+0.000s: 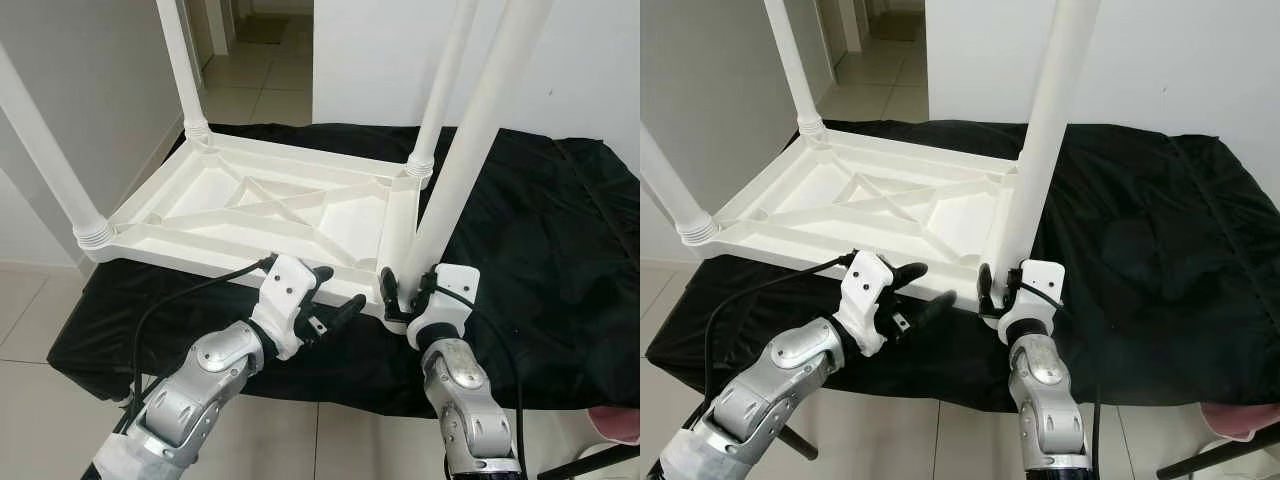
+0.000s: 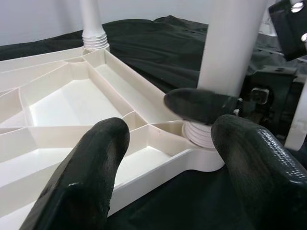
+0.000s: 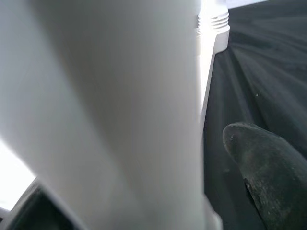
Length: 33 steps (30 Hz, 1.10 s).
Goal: Building children table
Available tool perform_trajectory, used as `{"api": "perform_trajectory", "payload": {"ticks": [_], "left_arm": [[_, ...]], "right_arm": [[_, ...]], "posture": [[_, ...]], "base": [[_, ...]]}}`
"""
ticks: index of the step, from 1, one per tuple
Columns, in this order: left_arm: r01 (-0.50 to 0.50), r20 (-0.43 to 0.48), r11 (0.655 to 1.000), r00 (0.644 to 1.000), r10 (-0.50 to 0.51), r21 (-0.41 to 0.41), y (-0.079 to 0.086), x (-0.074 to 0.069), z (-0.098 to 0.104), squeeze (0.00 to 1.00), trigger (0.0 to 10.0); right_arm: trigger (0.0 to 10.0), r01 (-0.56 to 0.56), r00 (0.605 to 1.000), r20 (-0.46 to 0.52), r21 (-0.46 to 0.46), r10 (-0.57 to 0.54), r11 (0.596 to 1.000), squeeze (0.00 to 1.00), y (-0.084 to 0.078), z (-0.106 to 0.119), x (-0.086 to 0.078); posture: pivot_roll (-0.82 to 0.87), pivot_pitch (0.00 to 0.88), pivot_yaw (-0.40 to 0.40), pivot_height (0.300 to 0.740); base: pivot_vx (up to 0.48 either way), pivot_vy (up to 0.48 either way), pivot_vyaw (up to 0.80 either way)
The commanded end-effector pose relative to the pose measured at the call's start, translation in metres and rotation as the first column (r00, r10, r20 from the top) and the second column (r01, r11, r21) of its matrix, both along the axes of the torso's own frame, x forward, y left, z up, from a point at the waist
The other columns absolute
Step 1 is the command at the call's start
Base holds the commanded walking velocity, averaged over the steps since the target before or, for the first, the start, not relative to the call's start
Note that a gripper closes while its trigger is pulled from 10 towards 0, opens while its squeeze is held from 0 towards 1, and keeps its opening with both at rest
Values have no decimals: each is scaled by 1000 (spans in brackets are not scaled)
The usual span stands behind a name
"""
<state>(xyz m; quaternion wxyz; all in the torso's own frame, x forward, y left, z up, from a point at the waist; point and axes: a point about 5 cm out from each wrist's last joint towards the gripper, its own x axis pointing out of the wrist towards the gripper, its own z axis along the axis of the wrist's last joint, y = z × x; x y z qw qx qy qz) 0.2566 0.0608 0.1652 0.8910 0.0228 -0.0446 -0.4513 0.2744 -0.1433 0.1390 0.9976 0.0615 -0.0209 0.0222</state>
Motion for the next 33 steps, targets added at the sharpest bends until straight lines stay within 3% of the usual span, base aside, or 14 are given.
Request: {"api": "perform_trajectory", "payload": {"ticks": [1,6,9,11,19,20,23,24,25,32,33], "left_arm": [[92,-7,996,996,-92,12,-2,-1,-1,0,10000],[99,-8,995,995,-99,15,-3,-1,-2,0,10000],[105,-8,994,994,-105,20,-4,-1,-2,0,10000],[108,-1,994,994,-108,26,-5,1,-2,0,10000],[92,24,995,995,-92,40,-6,4,-2,0,10000],[94,24,995,995,-95,45,-7,3,-3,0,10000],[97,22,994,995,-98,48,-7,2,-5,0,10000],[110,14,993,994,-111,43,-8,1,-5,0,10000],[126,3,991,992,-126,40,-9,-1,-7,0,10000],[151,-10,988,988,-151,43,-12,-3,-9,0,10000],[159,-18,987,987,-158,38,-12,-3,-9,0,10000]], "right_arm": [[10000,-88,995,39,-30,89,996,0,-3,6,4],[10000,-243,968,47,-89,248,966,0,-9,9,10],[10000,-330,940,45,-143,340,933,0,-11,10,14],[10000,-412,904,32,-199,426,889,0,-10,10,18],[10000,-528,839,-2,-239,544,815,0,-7,6,22],[7843,-552,823,-11,-248,568,796,0,-7,4,23],[7843,-565,814,-16,-253,581,785,0,-7,2,24],[1961,-577,805,-20,-265,593,773,0,-7,1,25],[0,-586,798,-27,-271,602,764,0,-8,0,26],[0,-585,800,-37,-267,599,765,0,-14,-2,30],[6000,-583,803,-36,-259,596,770,0,-15,-3,30]], "posture": [[-67,25,42,740],[-73,18,51,740],[-75,17,55,740],[-72,0,63,740],[-68,0,73,740],[-66,0,72,740],[-66,0,72,740],[-70,0,76,740],[-71,0,75,740],[-62,0,71,740],[-62,0,70,740]], "base": [[0,0,0],[0,0,0],[0,0,0],[0,0,0],[0,0,0],[0,0,0],[0,0,0],[0,0,0],[0,0,0],[0,0,0],[0,0,0]]}}
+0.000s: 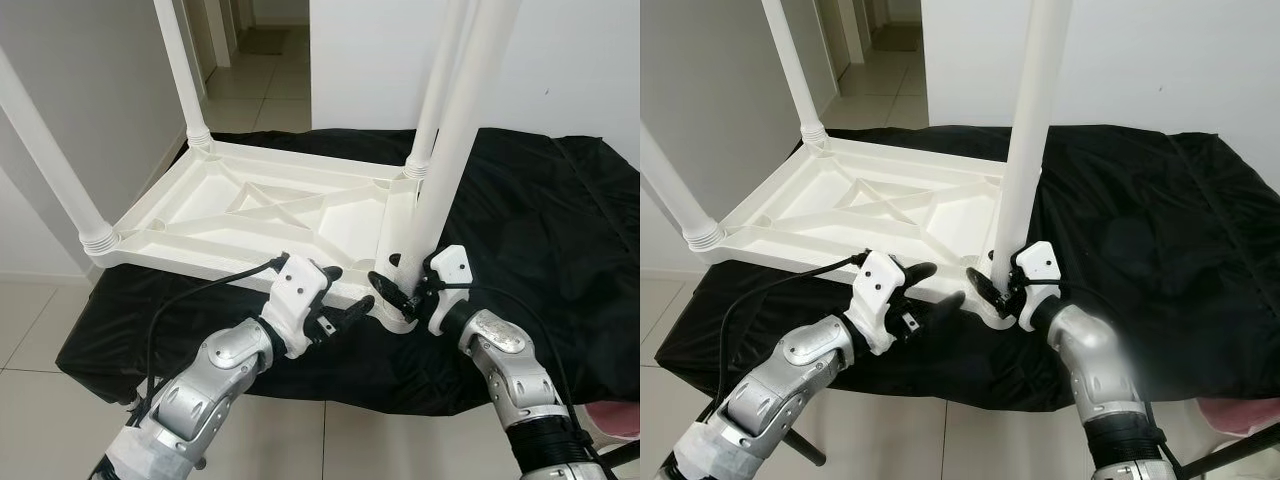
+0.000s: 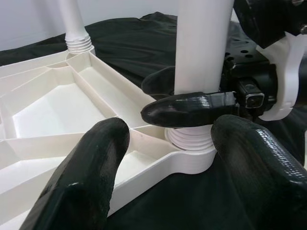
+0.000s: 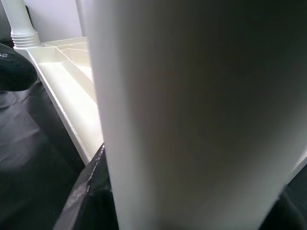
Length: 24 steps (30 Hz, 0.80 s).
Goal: Building children table
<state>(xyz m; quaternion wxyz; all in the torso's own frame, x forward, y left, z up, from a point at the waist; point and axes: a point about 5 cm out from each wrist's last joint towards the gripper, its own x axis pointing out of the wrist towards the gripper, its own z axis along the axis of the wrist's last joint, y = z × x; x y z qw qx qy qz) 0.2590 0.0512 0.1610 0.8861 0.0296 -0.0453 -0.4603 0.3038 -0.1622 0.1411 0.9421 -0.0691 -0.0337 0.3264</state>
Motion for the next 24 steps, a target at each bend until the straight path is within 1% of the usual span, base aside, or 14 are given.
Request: {"api": "perform_trajectory", "payload": {"ticks": [1,3,5,6,8,10,13,16,17,19,20,21,23,24], "left_arm": [[141,-25,990,990,-140,28,-2,-5,-5,0,10000],[142,-27,989,990,-142,33,-1,-6,-7,0,10000],[139,-22,989,990,-138,58,1,-6,-11,0,10000],[130,-21,990,991,-129,62,3,-6,-12,0,10000],[123,-20,990,992,-122,63,4,-7,-12,0,10000],[82,-20,995,996,-81,48,8,-5,-12,0,10000],[42,-5,998,999,-41,54,9,-4,-13,0,10000],[41,-4,998,999,-41,56,9,-5,-14,0,10000],[49,-4,997,999,-48,64,8,-8,-16,0,10000],[50,-4,997,999,-50,66,8,-8,-16,0,10000],[56,-6,996,998,-56,69,8,-8,-17,0,10000],[56,-6,996,998,-56,69,8,-8,-17,0,10000],[60,-2,995,998,-60,79,8,-8,-19,0,10000],[60,-2,995,998,-60,79,8,-8,-19,0,10000]], "right_arm": [[10000,-5,1000,-24,4,5,1000,0,3,-4,2],[10000,14,1000,-28,16,-13,1000,0,3,-5,2],[10000,48,999,-25,27,-47,998,0,2,-6,2],[10000,67,997,-29,46,-66,997,0,5,-6,0],[10000,77,997,-30,58,-75,995,0,6,-6,-1],[10000,148,989,-28,86,-146,985,0,7,-7,-4],[10000,278,961,-41,116,-275,954,0,3,-10,-8],[10000,320,947,-43,127,-317,939,0,4,-11,-11],[10000,385,923,-50,132,-381,914,0,6,-11,-14],[10000,401,916,-53,134,-397,906,0,7,-10,-14],[10000,453,891,-52,136,-451,881,0,8,-10,-16],[10000,453,891,-52,136,-451,881,0,8,-10,-16],[10000,538,843,-67,137,-534,832,0,12,-12,-22],[10000,538,843,-67,137,-534,832,0,12,-12,-22]], "posture": [[-63,0,68,740],[-61,0,65,740],[-55,0,58,740],[-55,0,40,740],[-55,0,40,740],[-60,0,27,740],[-56,0,16,740],[-58,0,15,740],[-59,0,14,740],[-59,0,14,740],[-64,0,17,740],[-64,0,17,740],[-69,0,22,740],[-69,0,22,740]], "base": [[0,0,0],[0,0,0],[0,0,0],[0,0,0],[0,0,0],[0,0,0],[0,0,0],[0,0,0],[0,0,0],[0,0,0],[0,0,0],[0,0,0],[0,0,0],[0,0,0]]}}
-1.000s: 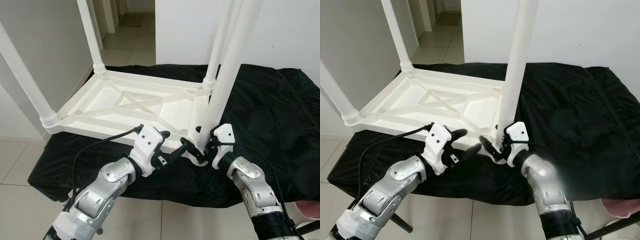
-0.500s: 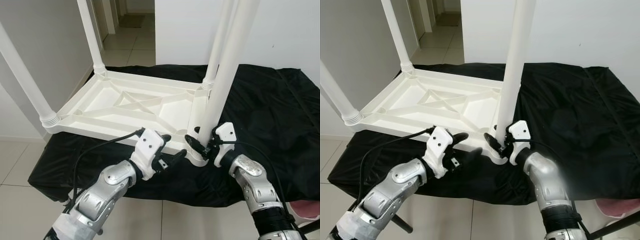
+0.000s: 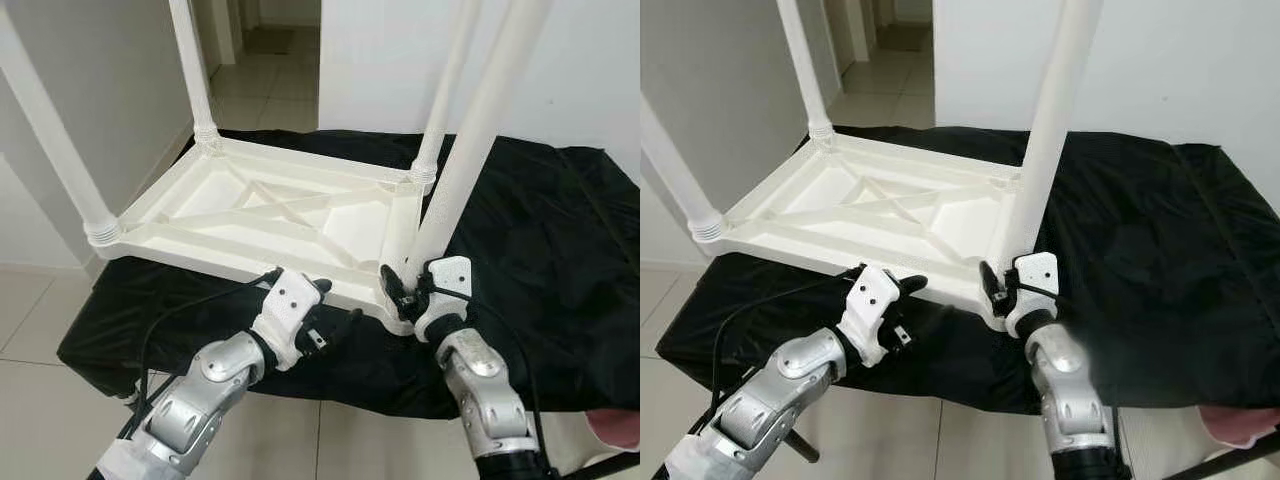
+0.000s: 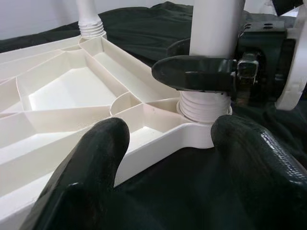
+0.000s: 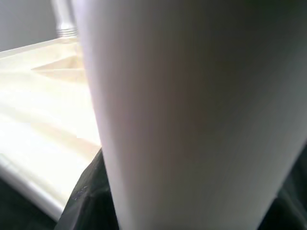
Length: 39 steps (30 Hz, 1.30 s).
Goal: Building children table
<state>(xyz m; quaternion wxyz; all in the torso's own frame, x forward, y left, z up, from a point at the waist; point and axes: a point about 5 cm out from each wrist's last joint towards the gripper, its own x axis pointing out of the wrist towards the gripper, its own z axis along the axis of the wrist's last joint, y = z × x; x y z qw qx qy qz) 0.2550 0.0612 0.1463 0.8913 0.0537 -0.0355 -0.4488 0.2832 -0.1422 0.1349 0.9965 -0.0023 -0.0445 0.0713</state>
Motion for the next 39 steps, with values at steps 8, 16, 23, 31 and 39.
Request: {"api": "perform_trajectory", "payload": {"ticks": [8,16,23,31,39], "left_arm": [[101,8,994,995,-102,39,0,0,-2,0,10000],[101,6,994,995,-101,29,1,1,1,0,10000],[113,8,993,994,-113,34,0,-4,-2,0,10000],[112,20,993,993,-113,46,1,0,-1,0,10000],[107,23,994,994,-107,29,-2,3,2,0,10000]], "right_arm": [[10000,212,975,-83,86,-205,973,0,10,-8,-11],[10000,192,980,-69,127,-184,973,86,24,-2,-13],[10000,112,994,1,123,-113,986,1000,7,6,-8],[10000,-140,988,72,67,136,988,0,-2,16,-3],[10000,-369,928,45,-38,370,929,0,-10,12,2]], "posture": [[-71,0,19,740],[-71,0,36,740],[-68,0,63,740],[-57,0,63,740],[-67,0,64,740]], "base": [[0,0,0],[0,0,0],[0,0,0],[0,0,0],[0,0,0]]}}
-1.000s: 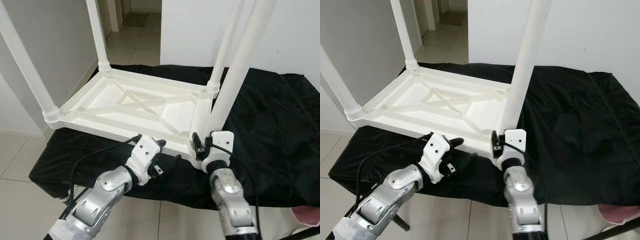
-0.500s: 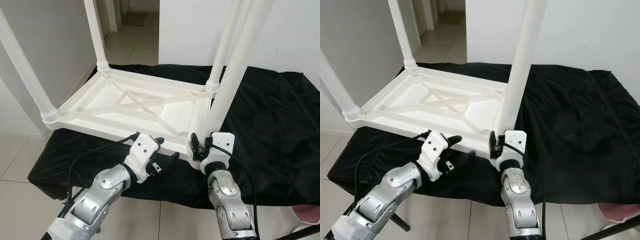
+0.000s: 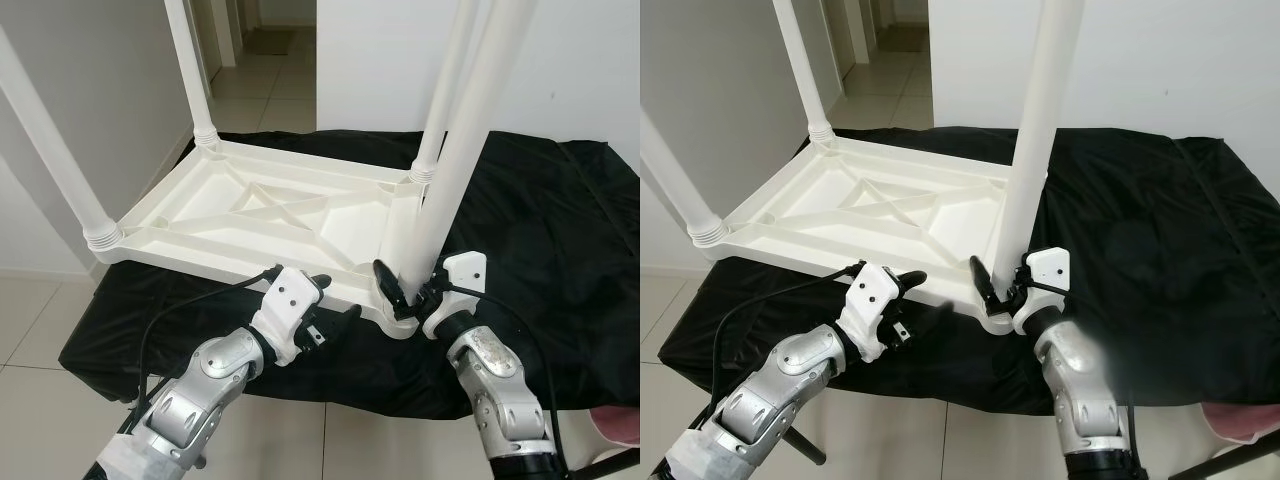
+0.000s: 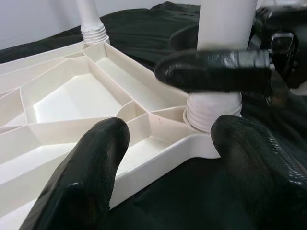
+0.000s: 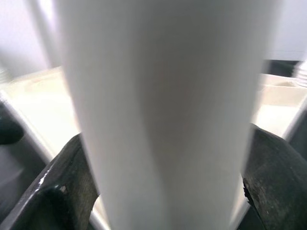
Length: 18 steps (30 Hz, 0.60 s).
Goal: Building children table
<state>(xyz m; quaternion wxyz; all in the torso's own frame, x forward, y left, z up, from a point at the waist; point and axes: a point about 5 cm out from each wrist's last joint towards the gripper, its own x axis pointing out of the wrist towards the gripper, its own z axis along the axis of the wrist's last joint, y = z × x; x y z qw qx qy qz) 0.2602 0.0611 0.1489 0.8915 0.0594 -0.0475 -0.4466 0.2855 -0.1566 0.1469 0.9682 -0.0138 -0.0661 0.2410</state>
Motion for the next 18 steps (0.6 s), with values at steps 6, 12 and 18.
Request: {"api": "perform_trajectory", "payload": {"ticks": [6,12,18], "left_arm": [[141,-12,990,990,-141,17,-9,-2,0,0,10000],[150,-13,989,989,-149,9,-12,-3,0,0,10000],[142,-13,990,990,-142,10,-10,-4,0,0,10000]], "right_arm": [[2471,-152,988,-5,-84,152,985,0,0,1,13],[0,-190,982,-28,-124,188,974,0,-8,-3,19],[0,-197,980,-48,-106,193,975,0,-11,-7,17]], "posture": [[-74,0,59,740],[-69,0,53,740],[-60,0,45,740]], "base": [[0,0,0],[0,0,0],[0,0,0]]}}
